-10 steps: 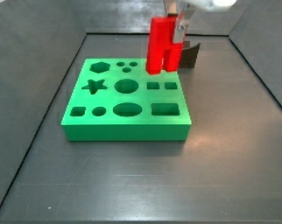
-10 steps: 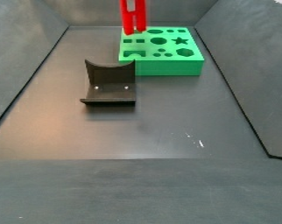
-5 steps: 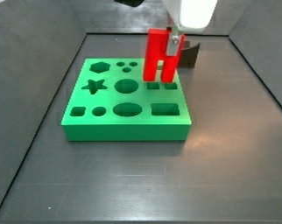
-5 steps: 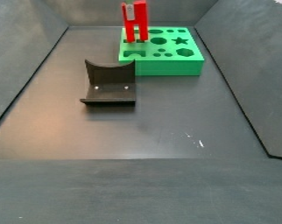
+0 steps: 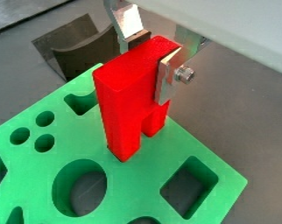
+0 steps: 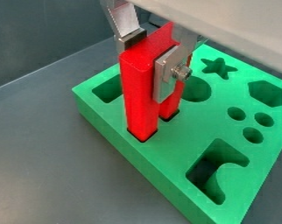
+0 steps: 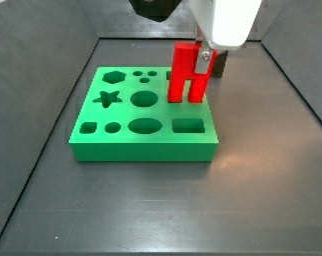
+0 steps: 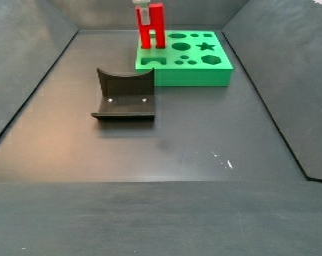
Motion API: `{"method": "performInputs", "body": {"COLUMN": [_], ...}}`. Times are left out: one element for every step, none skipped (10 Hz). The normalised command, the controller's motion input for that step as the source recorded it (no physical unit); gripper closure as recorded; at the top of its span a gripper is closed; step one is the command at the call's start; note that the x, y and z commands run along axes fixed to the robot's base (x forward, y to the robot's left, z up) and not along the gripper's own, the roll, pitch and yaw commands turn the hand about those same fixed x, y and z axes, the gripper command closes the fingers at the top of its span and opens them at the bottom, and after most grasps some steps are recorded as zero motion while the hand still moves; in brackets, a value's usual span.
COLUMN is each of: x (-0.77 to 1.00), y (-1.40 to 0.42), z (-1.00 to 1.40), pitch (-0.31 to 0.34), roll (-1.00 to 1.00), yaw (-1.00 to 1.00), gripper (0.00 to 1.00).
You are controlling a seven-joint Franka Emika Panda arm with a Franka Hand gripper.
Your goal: Insert the double-square object.
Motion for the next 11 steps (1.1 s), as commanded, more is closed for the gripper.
{"method": "performInputs", "body": {"x": [0.0,0.19,0.12,0.17,0.12,0.07,0.0,0.0,-0.01,-0.07,-0.06], "y": [0.07,0.04,0.0,0.0,-0.02,-0.04,-0.01,0.0,0.0,0.0,0.0], "z": [-0.22,-0.25,-0.27,-0.22,-0.3,-0.33,-0.36,-0.34,-0.3,-0.28,-0.12], "pitch": [0.0,0.0,-0.053,-0.059,-0.183,-0.233,-0.244,-0.217,-0.189,-0.173,-0.171], "roll": [0.0,0.0,0.0,-0.05,-0.03,0.0,0.0,0.0,0.01,0.01,0.0], "yaw": [0.07,-0.19,-0.26,-0.33,-0.25,-0.22,-0.17,-0.04,0.0,0.0,0.0], "gripper": [1.0,1.0,1.0,1.0,1.0,1.0,1.0,1.0,1.0,1.0,1.0]}}
